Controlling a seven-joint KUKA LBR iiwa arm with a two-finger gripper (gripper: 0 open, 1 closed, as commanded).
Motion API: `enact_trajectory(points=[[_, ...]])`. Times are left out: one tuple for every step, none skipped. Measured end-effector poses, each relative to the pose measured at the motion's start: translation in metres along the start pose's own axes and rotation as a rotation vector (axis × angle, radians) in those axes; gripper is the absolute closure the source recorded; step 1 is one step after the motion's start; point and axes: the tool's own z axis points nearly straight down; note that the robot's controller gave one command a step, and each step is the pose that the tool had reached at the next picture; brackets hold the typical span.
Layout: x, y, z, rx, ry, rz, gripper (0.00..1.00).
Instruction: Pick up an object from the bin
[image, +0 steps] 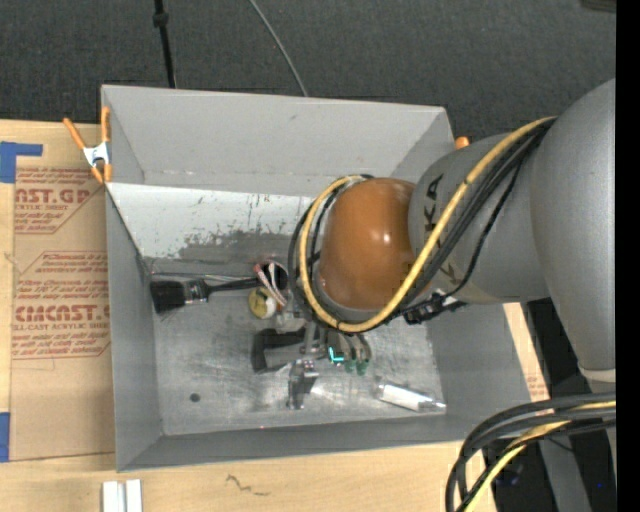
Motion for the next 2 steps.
enact_trajectory(points=[[-0.001,0.000,-0.003,0.000,-0.005,0.001,0.00],[-0.022,-0.010,0.045,-0.020,-0.072,0.107,1.00]])
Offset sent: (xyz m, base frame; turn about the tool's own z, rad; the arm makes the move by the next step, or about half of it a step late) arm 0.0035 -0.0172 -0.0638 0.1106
